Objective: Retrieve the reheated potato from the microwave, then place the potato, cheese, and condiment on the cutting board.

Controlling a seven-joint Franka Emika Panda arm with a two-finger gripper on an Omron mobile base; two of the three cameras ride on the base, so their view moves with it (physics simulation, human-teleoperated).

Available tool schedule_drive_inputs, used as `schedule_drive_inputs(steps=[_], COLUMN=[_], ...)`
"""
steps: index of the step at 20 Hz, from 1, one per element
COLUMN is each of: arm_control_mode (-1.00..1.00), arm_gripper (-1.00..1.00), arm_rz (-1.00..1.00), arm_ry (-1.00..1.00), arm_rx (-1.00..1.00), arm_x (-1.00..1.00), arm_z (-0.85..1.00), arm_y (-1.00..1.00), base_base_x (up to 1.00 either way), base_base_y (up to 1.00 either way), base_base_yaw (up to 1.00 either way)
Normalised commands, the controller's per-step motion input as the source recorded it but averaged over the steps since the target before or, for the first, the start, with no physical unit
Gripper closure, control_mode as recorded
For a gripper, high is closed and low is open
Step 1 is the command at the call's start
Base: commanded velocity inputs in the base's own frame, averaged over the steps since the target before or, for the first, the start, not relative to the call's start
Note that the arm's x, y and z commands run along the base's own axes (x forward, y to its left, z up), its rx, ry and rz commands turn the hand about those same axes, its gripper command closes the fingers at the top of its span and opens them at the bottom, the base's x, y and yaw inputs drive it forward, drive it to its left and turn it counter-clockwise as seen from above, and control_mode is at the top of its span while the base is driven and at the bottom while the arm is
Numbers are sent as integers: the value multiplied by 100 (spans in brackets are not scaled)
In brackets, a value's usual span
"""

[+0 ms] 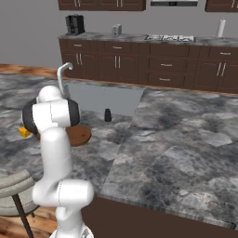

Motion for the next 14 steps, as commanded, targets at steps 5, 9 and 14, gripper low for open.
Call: schedule_drive_inputs(steps=[5,9,14], arm_control_mode=[-100,-100,-100], arm_gripper=[100,100,-100], arm_rz=[-4,-9,-9], arm_ry=[-2,-2,0], arm_rx=[3,0,0], arm_x=[-50,-22,2], arm_z=[-20,-29,-42], arm_y=[-5,-3,-10], base_base_x=[0,0,0], base_base_y=[0,0,0], base_base_yaw=[0,0,0])
